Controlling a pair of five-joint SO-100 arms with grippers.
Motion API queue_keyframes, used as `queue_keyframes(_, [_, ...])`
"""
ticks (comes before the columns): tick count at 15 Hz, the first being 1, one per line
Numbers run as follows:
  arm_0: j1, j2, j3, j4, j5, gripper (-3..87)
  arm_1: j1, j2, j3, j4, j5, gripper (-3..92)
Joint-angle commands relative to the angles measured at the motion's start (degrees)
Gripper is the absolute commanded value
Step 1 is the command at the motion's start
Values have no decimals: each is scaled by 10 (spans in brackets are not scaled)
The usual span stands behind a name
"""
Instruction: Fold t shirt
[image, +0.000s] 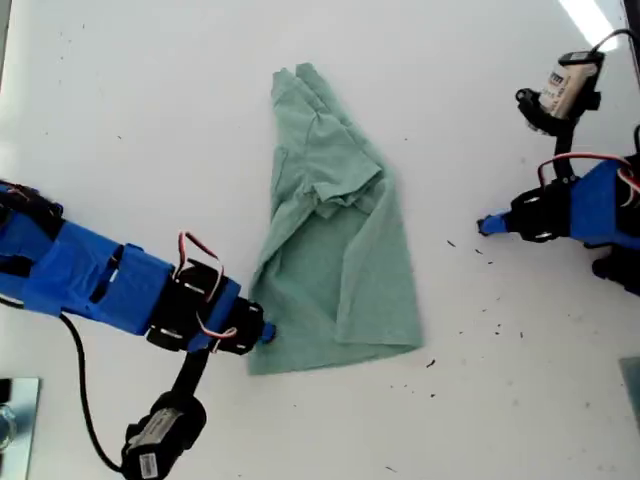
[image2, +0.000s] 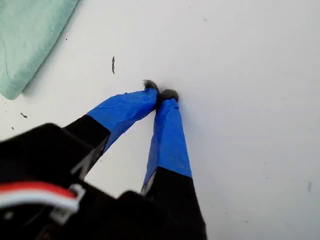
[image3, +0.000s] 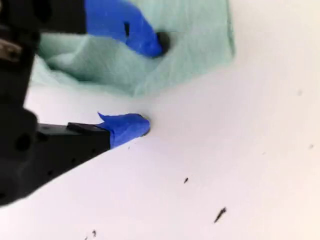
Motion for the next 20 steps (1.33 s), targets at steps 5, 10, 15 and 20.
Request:
queue_keyframes(5, [-11,261,15,145,-53,-2,-9,29,8,12,-11,26])
queue_keyframes(10, [-44,171,-122,134,3,-2,-13,53,13,25,-7,26])
queue_keyframes(15, [-76,-6,-243,-90,121,-2,-11,53,14,25,-5,26])
queue_keyframes(20, [-103,-33,-258,-168,225,146,-11,53,15,26,-3,26])
